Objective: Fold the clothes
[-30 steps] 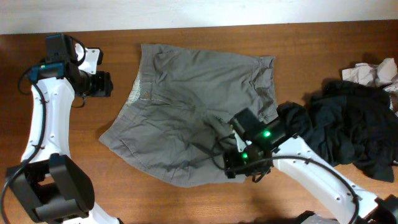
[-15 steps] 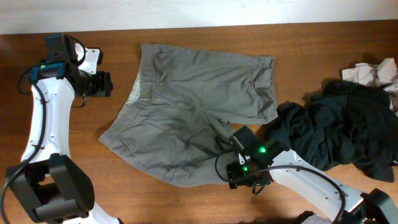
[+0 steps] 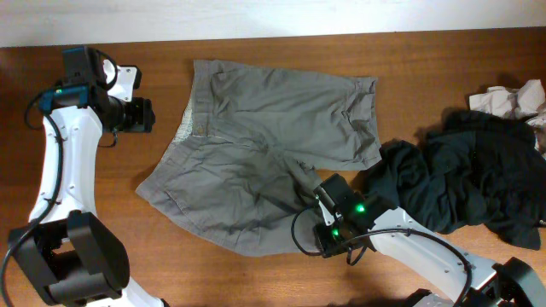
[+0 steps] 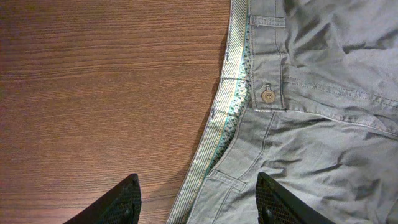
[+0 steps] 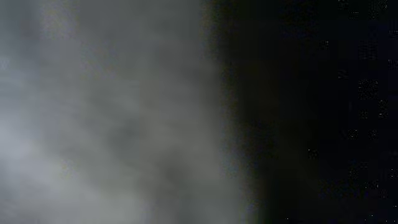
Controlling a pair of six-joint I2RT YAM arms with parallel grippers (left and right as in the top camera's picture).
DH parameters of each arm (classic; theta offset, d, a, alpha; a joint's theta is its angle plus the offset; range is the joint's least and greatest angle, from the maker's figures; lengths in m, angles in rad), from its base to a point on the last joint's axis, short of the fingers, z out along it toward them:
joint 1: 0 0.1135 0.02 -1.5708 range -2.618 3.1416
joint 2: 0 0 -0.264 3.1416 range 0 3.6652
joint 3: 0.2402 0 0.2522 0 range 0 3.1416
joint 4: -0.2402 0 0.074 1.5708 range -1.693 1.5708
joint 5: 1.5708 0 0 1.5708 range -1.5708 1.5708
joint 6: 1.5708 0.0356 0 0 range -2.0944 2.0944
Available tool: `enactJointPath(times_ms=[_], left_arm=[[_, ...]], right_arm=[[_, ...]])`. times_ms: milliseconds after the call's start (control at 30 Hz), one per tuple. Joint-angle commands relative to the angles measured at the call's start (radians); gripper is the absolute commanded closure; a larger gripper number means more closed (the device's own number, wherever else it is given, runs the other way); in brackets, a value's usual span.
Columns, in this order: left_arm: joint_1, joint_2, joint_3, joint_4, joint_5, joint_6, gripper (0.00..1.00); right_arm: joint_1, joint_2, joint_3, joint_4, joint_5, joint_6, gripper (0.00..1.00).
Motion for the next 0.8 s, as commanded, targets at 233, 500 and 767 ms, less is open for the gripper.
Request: enactJointPath(times_ms=[233,500,767], left_arm=[[0.002,-0.003,0.001,-0.002,0.018,0.019,0.41],[0.002,-0.01,0.001,-0.007,0.018,0.019,0.41],[0.002,-0.016,0.001,-0.009,0.018,0.019,0.41]], right_arm=[[0.002,-0.02,0.089,-0.179,-0.205,0.05,0.96],[0.002,-0.053,0.356,-0.448,-0.239,0.065,0.96],[-0.004,-0.024,0.423,-0.431,0.085,0.066,0.85]])
